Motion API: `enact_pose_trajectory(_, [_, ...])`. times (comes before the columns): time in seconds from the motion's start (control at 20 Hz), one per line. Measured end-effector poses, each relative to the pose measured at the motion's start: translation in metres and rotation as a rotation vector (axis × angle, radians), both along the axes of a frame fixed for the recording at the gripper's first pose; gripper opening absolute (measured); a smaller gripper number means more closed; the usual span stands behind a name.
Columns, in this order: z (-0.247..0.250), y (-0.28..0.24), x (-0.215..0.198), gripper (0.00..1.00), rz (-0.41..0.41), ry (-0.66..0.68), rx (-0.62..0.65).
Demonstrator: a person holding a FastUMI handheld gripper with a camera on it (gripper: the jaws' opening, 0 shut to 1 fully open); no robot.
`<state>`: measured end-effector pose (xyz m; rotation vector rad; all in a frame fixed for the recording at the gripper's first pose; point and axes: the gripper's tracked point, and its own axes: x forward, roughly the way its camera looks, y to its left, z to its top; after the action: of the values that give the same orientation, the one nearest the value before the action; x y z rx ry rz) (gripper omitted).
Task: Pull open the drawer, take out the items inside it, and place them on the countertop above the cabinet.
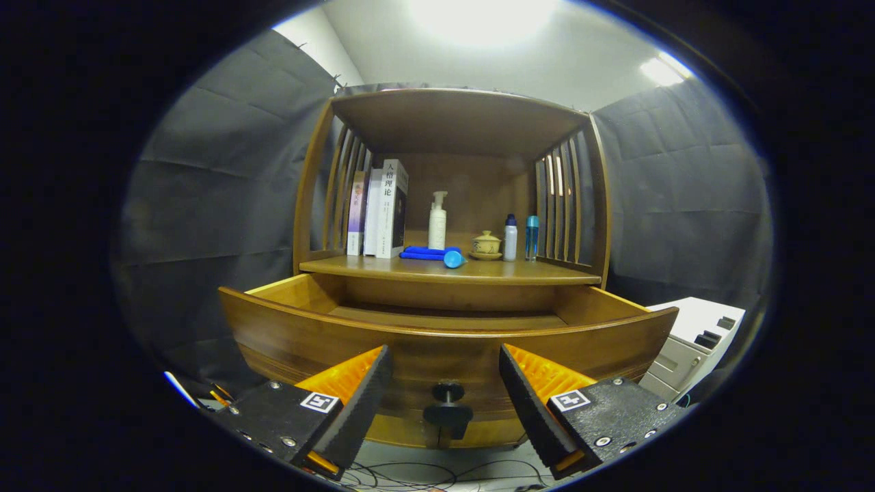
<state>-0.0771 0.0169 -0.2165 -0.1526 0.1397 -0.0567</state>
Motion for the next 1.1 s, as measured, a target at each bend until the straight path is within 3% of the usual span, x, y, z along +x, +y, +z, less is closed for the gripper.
enact_pose_trajectory(0.6, [0.000,-0.005,0.010,0.95,0.002,-0.015,0.060])
enact_pose_trajectory(1.1, [0.002,-0.006,0.052,0.96,0.004,0.032,0.041])
